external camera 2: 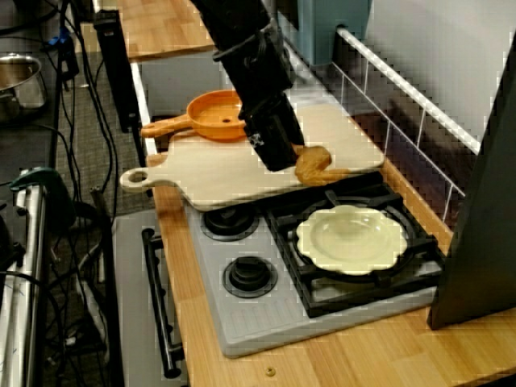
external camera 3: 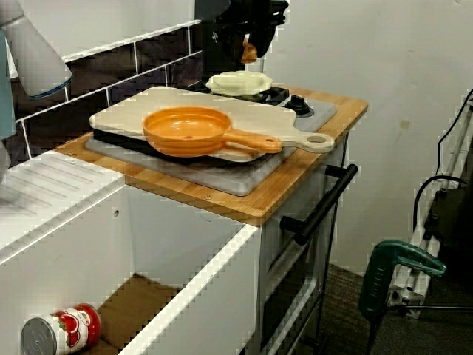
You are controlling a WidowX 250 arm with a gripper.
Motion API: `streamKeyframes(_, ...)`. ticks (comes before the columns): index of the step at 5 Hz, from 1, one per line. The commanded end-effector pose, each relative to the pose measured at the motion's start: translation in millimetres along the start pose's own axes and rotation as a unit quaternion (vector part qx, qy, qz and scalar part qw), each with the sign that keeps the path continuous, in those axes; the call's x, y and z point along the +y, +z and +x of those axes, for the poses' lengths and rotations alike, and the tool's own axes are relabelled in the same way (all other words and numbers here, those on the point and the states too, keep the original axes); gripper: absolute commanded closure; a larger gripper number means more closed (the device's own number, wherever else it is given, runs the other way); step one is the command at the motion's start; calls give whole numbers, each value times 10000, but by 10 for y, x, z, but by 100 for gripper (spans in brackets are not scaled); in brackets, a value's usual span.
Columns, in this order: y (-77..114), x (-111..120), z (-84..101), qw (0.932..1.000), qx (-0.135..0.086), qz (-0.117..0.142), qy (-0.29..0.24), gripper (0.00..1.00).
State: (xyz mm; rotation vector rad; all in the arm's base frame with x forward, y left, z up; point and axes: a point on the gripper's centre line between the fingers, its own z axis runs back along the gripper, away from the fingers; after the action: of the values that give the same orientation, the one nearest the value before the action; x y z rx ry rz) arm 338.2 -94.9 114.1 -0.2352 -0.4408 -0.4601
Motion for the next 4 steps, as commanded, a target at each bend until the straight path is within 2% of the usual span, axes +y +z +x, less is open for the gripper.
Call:
streamKeyframes(1, -78, -245, -37, 9996, -110, -27, -258, 100)
streamKeyframes(2, -106, -320, 34, 9996, -106, -24, -275, 100)
streamKeyframes(4, -142, -279, 169, 9997, -155, -20, -163, 100)
